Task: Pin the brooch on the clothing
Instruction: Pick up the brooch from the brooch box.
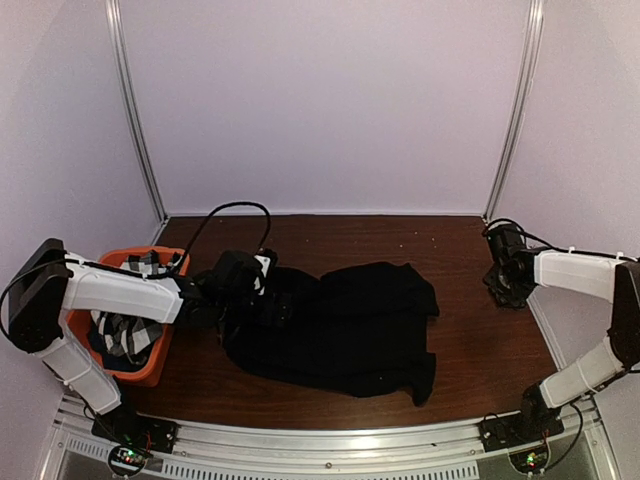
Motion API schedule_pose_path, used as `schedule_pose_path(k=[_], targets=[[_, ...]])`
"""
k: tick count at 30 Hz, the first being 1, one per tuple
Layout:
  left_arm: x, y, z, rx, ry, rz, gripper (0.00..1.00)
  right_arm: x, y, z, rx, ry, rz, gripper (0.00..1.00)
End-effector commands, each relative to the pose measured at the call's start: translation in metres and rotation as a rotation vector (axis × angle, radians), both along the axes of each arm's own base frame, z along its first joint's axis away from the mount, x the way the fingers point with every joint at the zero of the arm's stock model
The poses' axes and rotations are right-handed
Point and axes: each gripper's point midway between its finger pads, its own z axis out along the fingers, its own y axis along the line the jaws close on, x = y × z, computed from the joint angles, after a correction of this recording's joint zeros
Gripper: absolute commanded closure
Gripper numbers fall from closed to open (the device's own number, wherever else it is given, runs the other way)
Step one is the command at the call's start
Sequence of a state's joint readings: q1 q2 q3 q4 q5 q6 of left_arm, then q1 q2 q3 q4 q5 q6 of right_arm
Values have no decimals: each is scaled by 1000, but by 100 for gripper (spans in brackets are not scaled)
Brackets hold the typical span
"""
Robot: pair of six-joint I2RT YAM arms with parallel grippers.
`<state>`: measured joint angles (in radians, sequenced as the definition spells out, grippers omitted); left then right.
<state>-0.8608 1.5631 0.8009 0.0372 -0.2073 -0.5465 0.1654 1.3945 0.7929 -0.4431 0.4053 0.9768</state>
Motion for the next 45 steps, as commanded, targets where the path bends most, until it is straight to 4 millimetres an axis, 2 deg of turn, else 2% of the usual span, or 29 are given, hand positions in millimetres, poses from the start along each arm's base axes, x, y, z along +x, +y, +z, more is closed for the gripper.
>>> schedule_pose_path(k=[1,6,11,13,23,29,38,45], targets=[[-4,-23,14,-78,-55,-116,2,8,-22,9,20,-92,-127,30],[-11,-29,10,-107,-58,-159,2,13,-37,-6,49,-50,-180,30],[-18,-28,4,-116,-49,-173,2,17,-41,-26,98,-28,-200,29],[-20,-27,3,-117,-45,-177,2,19,-49,-33,118,-24,-220,29],[-23,-29,3,-120,-44,-180,2,34,-59,-50,154,8,-204,29],[-24,-35,0,-115,-35,-191,2,41,-63,-56,172,4,-203,29],[-26,-39,-1,-114,-30,-197,2,44,-73,-50,119,31,-219,29],[-26,-40,0,-112,-31,-195,2,43,-75,-59,116,76,-209,29]])
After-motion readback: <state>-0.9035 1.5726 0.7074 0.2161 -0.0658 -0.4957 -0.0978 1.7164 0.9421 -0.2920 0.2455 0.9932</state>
